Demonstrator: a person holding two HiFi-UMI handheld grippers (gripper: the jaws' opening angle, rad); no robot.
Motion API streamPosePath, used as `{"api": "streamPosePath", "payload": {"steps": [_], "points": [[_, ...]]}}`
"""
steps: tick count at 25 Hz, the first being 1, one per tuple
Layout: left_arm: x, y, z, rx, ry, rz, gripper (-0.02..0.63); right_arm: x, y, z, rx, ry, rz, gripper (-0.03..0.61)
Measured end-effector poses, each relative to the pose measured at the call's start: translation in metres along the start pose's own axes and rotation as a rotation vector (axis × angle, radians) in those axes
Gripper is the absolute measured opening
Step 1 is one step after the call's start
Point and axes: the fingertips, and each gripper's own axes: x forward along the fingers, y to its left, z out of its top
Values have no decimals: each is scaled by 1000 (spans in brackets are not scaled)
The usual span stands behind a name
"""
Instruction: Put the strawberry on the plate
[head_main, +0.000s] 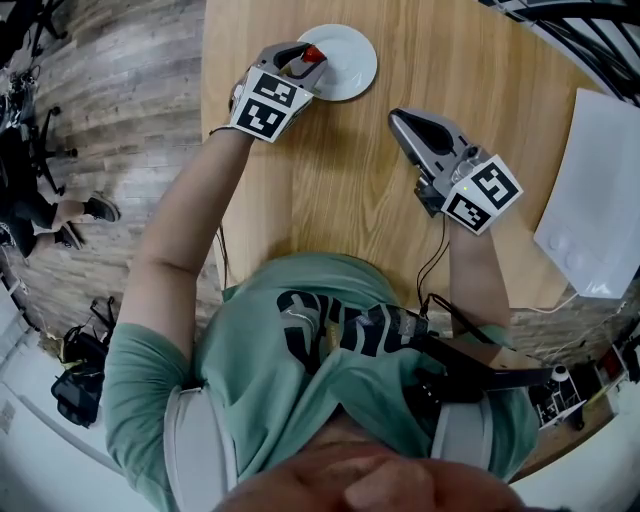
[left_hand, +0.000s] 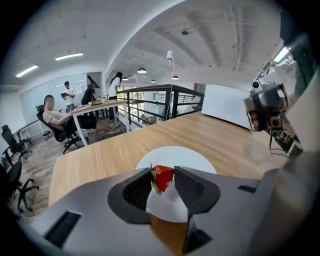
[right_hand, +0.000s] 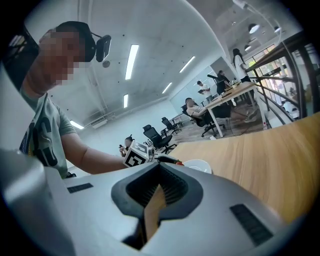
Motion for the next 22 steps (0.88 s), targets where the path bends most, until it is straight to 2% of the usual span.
{"api": "streamPosePath", "payload": {"steps": [9,13,15,17,22], "points": [[6,1,1,87,31,24,146,-3,-1,-4,19,-7,-1,6],[7,0,2,66,26,24,147,-4,-2,-3,20,-13,-3,6],[7,-1,2,36,15,21,198,-5,-2,-3,22,-15,-3,6],[6,-2,4,19,2,19,212,-5,-2,-3,24,-17,-2,6],[-2,-5,13,15,-27,19,218,-7,0,-2,24,-24,-6,6]]}}
